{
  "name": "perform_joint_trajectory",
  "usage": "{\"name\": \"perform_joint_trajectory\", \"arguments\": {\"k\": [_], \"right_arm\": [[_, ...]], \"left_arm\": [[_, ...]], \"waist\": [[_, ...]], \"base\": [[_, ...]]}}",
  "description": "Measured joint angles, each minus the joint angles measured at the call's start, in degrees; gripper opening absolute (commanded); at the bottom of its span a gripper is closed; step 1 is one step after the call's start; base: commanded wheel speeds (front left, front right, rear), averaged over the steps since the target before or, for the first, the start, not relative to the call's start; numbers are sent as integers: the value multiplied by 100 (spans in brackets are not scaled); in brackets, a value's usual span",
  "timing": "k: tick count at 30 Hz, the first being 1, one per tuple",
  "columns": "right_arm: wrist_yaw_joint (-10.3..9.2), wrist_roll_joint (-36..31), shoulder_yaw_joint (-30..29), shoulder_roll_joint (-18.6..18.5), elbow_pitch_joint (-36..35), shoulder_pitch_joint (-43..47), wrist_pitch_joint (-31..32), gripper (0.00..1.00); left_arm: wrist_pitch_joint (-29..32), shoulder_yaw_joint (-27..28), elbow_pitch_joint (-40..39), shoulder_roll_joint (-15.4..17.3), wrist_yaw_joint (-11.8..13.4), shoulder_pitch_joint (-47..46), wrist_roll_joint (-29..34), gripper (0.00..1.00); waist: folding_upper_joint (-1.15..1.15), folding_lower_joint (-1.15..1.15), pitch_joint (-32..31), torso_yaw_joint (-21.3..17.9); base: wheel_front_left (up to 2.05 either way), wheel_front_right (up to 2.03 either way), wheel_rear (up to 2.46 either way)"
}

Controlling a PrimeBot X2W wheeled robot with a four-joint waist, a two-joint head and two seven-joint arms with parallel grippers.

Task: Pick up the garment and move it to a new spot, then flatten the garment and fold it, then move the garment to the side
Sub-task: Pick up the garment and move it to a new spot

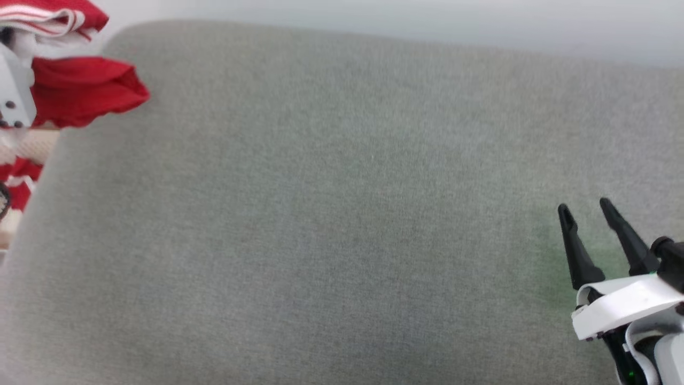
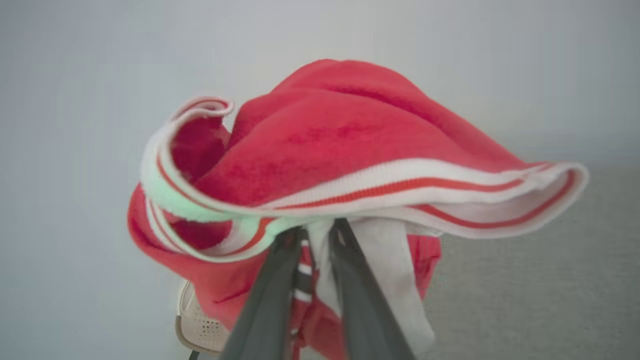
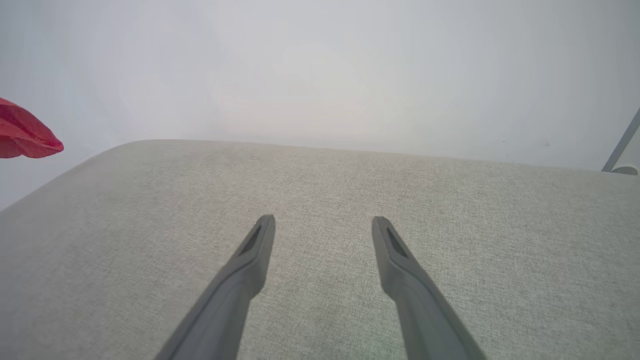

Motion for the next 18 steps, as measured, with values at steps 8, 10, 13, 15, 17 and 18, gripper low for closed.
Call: {"name": "perform_joint_trajectory", "arguments": {"k": [8,10,13,15,17,18], "right_arm": [[0,9,-32,157,190,160,-101,100],[0,9,-33,185,213,166,-122,100],[0,8,-75,211,265,190,-167,100],[0,7,-116,227,291,205,-194,100],[0,-5,-160,236,318,221,-209,100],[0,-23,-183,238,332,230,-210,100]], "left_arm": [[479,-192,-1042,219,-15,231,-216,0],[645,-220,-1357,266,-15,308,-305,0],[913,-216,-1831,323,-14,509,-434,0],[1079,-190,-2158,353,11,659,-527,0],[1256,-160,-2466,365,67,816,-638,0],[1330,-163,-2643,365,101,911,-673,0]], "waist": [[0,0,-650,57],[0,0,-785,62],[0,0,-959,49],[0,0,-1039,8],[0,0,-1087,-68],[0,0,-1103,-114]], "base": [[0,0,0],[0,0,0],[0,0,0],[0,0,0],[0,0,0],[0,0,0]]}}
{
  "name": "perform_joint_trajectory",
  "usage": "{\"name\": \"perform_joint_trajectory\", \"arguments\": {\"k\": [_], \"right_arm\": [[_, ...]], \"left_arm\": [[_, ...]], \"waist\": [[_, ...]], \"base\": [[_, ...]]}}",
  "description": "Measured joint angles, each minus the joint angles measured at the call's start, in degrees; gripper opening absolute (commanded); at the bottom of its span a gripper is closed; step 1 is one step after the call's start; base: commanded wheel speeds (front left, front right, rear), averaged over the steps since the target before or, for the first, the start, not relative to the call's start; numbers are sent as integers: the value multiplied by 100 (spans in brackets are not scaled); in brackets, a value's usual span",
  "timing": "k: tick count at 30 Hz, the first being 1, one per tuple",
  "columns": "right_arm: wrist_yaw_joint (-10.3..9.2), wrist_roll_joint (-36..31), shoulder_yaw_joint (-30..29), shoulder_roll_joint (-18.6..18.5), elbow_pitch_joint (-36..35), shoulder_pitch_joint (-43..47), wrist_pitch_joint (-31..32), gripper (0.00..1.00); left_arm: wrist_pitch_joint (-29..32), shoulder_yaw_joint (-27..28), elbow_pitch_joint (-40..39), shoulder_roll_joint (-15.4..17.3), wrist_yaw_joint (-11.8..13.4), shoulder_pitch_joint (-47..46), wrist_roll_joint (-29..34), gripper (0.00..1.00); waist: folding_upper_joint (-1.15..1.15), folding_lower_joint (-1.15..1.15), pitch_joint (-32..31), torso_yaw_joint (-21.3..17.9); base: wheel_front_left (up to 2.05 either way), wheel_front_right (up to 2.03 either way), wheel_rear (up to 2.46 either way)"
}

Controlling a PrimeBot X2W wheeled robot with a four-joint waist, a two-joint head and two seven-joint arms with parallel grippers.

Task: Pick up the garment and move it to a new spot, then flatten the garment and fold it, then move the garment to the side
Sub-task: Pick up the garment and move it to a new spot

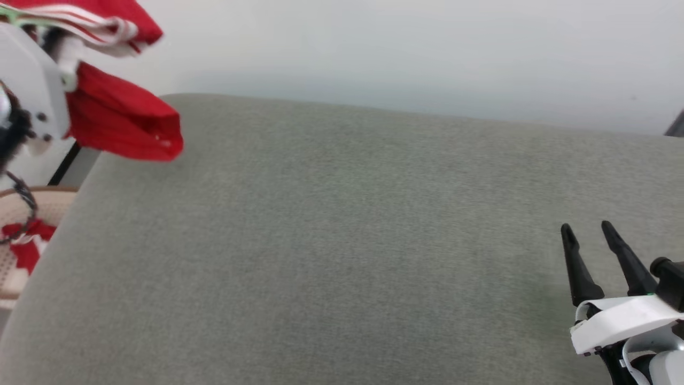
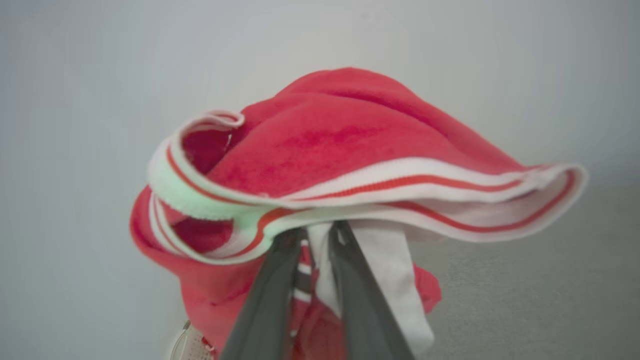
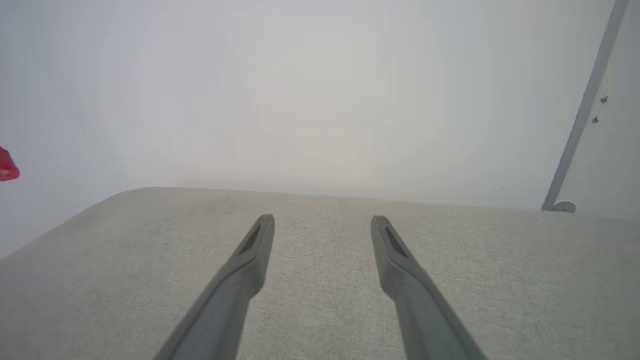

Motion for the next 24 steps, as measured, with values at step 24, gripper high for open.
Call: {"name": "perform_joint_trajectory", "arguments": {"k": [24], "right_arm": [[0,-205,-773,212,274,2,-244,100]], "left_arm": [[1170,-1031,-2479,-935,764,1422,-275,0]], "waist": [[0,0,223,-1689]], "base": [[0,0,0]]}}
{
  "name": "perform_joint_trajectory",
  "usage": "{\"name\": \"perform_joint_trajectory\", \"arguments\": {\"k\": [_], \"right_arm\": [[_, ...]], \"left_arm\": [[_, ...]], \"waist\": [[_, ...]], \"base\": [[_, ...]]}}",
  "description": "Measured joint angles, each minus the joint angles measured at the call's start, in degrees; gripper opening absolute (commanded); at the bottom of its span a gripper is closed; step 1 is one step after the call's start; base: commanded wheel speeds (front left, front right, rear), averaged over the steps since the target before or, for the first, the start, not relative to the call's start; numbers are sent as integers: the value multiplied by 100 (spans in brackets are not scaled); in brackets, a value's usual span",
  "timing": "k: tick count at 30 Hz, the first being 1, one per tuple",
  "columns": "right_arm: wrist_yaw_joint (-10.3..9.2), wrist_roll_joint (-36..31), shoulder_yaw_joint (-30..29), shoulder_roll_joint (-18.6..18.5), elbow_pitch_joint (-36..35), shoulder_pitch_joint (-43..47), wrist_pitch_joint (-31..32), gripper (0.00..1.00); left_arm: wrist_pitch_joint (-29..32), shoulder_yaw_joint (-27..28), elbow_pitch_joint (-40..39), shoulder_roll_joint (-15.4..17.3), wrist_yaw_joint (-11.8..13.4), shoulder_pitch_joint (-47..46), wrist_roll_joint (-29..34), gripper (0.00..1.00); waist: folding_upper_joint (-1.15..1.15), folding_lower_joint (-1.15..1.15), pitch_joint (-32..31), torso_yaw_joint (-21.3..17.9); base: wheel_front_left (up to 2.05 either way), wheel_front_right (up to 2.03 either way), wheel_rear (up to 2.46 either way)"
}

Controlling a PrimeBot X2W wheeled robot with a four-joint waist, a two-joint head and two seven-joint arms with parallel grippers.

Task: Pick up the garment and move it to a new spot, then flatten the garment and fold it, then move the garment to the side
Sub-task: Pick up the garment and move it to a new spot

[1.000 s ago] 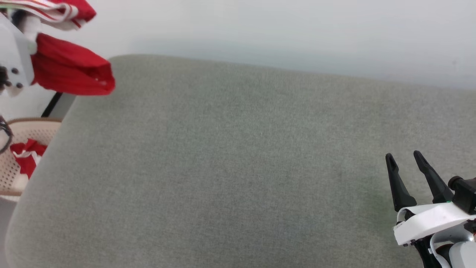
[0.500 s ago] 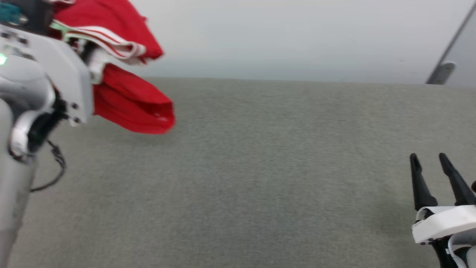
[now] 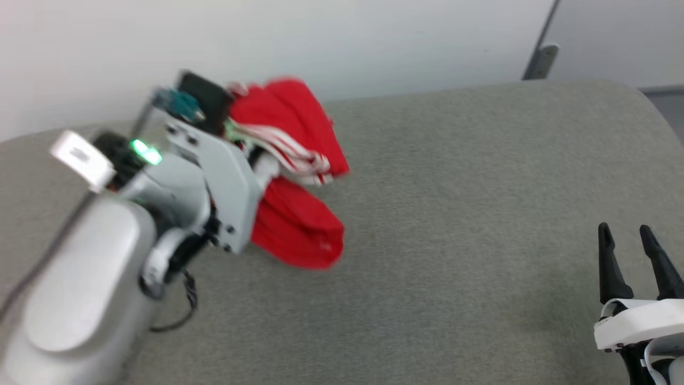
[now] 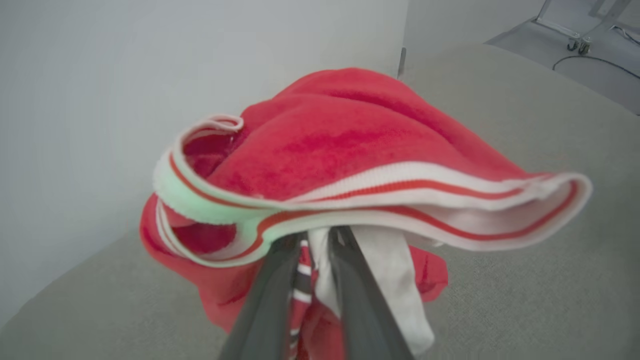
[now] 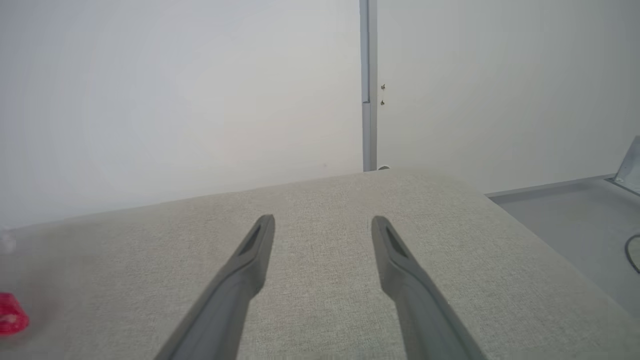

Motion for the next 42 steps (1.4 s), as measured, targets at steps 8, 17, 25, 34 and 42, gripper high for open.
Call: {"name": "perform_joint_trajectory", "arguments": {"k": [8,17,25,34,42], "right_arm": [[0,81,144,86,230,-152,-169,100],[0,143,355,172,483,-378,-307,100],[0,225,531,147,682,-478,-386,100],[0,229,577,-10,792,-328,-402,100],[0,219,592,-104,700,-73,-297,100]], "left_arm": [[-250,-391,953,-363,-86,513,-57,0],[-455,-649,2336,-820,-314,575,-192,0],[-708,-788,3167,-1113,-557,333,-241,22],[-948,-793,2950,-1062,-712,263,-371,100],[-1423,-523,2016,-683,-644,655,-486,100]], "waist": [[0,0,301,-358],[0,0,540,-570],[0,0,507,-575],[0,0,153,-395],[0,0,-308,-88]], "base": [[0,0,0],[0,0,0],[0,0,0],[0,0,0],[0,0,0]]}}
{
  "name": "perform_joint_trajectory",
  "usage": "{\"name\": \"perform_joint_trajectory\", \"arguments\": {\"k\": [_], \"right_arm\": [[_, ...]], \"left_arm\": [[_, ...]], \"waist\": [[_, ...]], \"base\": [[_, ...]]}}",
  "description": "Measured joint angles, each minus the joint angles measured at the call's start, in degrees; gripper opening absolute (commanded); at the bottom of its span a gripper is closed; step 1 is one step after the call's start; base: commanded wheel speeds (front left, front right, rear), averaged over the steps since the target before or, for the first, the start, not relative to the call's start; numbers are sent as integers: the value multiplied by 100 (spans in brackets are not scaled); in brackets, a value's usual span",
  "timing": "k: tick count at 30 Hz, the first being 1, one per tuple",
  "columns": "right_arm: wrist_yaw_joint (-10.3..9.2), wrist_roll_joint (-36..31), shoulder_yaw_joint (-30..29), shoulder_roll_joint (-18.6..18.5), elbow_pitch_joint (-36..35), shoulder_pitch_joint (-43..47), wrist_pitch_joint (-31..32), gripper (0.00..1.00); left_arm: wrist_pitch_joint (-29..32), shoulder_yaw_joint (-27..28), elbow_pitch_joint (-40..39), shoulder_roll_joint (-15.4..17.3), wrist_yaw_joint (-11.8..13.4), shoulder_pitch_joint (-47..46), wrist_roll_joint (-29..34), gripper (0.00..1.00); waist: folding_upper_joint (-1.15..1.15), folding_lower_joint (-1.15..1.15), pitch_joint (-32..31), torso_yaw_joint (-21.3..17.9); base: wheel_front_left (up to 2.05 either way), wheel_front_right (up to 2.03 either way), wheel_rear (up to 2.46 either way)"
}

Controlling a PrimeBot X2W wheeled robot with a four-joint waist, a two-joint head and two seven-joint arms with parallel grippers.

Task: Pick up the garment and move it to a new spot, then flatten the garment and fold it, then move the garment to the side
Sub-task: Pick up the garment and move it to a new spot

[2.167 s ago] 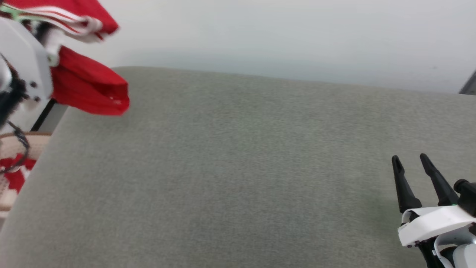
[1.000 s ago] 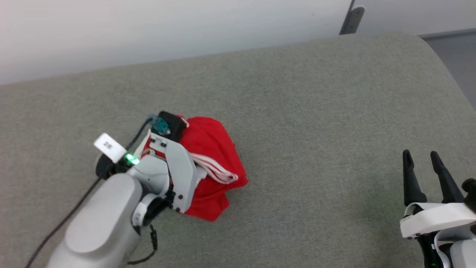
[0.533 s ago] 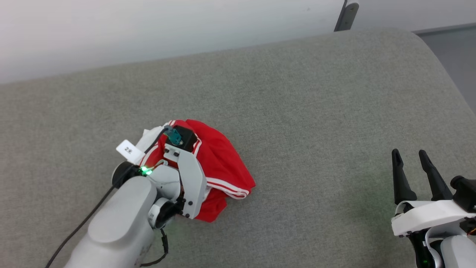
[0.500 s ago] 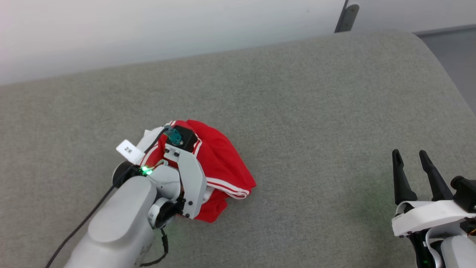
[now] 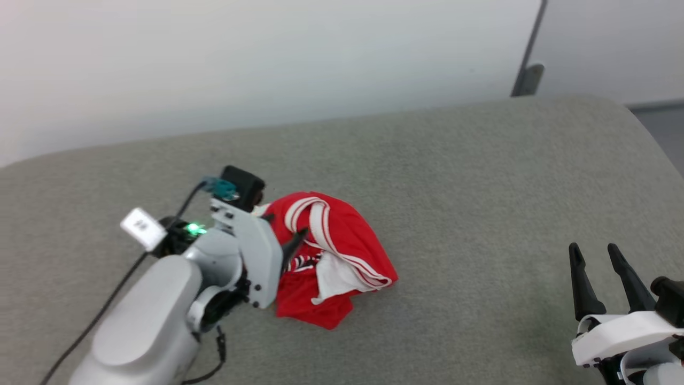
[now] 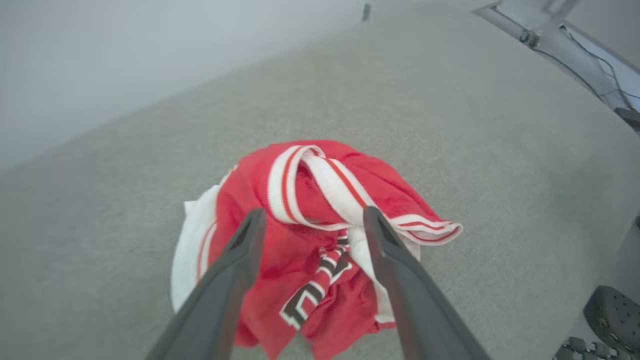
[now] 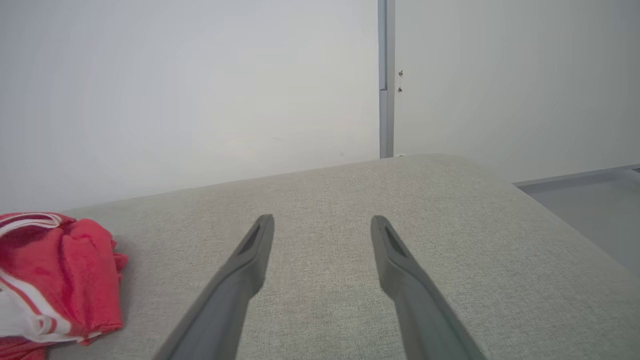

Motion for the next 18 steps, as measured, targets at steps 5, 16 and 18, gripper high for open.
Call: {"name": "perform_joint_trajectory", "arguments": {"k": [5,16,18], "right_arm": [[0,-5,-9,-27,-87,95,32,100],[0,11,-145,-121,-191,313,54,100],[0,12,-210,-132,-191,375,54,100]], "left_arm": [[-475,255,-475,245,145,313,14,100],[-2358,1088,-1269,815,401,1691,54,100],[-2650,1227,-1314,825,472,1923,33,100]], "waist": [[0,0,-171,209],[0,0,-533,733],[0,0,-570,809]], "base": [[0,0,0],[0,0,0],[0,0,0]]}}
